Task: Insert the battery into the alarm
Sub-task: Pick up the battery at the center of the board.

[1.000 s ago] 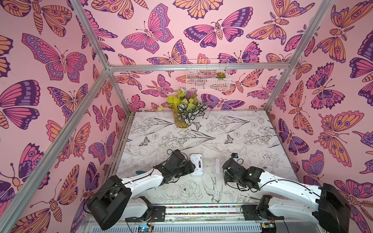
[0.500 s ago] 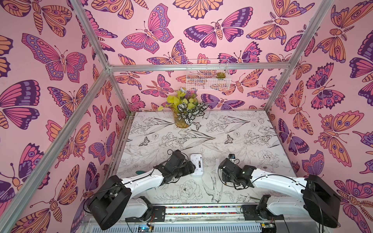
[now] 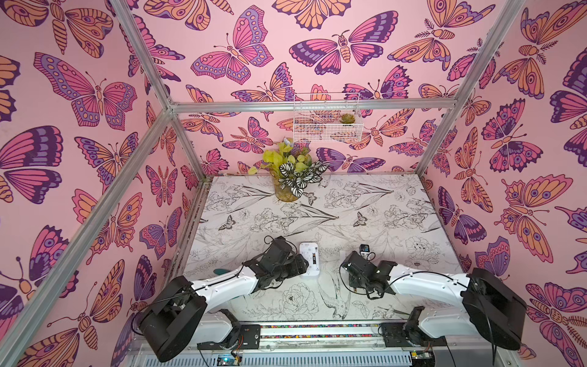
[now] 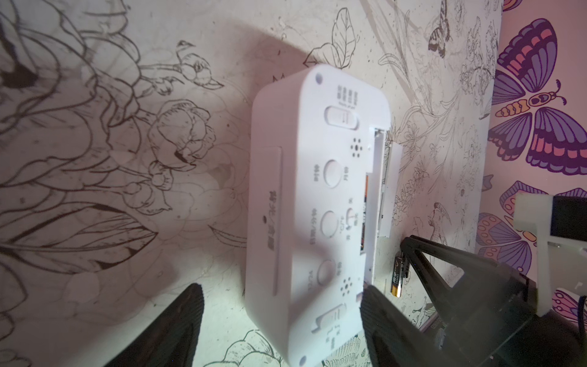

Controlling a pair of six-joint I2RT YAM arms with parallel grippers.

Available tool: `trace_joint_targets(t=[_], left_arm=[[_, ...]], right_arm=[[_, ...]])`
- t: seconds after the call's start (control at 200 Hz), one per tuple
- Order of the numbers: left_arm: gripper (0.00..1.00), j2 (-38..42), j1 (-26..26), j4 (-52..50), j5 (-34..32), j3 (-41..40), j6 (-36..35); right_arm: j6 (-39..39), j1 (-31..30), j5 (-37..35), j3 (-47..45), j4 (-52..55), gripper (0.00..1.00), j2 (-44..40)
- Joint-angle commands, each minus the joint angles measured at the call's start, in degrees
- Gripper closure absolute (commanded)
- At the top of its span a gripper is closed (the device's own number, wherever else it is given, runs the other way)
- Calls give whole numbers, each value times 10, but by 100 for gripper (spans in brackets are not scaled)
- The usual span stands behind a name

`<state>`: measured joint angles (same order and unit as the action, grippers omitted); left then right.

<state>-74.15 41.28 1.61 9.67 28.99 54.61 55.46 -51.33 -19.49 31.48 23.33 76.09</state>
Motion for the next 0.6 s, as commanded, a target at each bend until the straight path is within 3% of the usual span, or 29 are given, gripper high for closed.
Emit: trace_joint_targets(t=[0.0, 0.245, 0.466, 0.596], left_arm=[[20, 7, 3, -9, 2, 4, -10], [20, 32, 12, -8, 10, 18, -38], [18, 81, 44, 10, 10, 39, -107], [17, 97, 82, 81, 44, 48, -170]], right_arm=[[10, 4, -15, -5, 16, 85, 12], [9, 11, -18, -4, 27, 92, -32], [-27, 23, 9, 12, 28, 94, -183], [-60, 23, 56, 26, -13, 94, -269]])
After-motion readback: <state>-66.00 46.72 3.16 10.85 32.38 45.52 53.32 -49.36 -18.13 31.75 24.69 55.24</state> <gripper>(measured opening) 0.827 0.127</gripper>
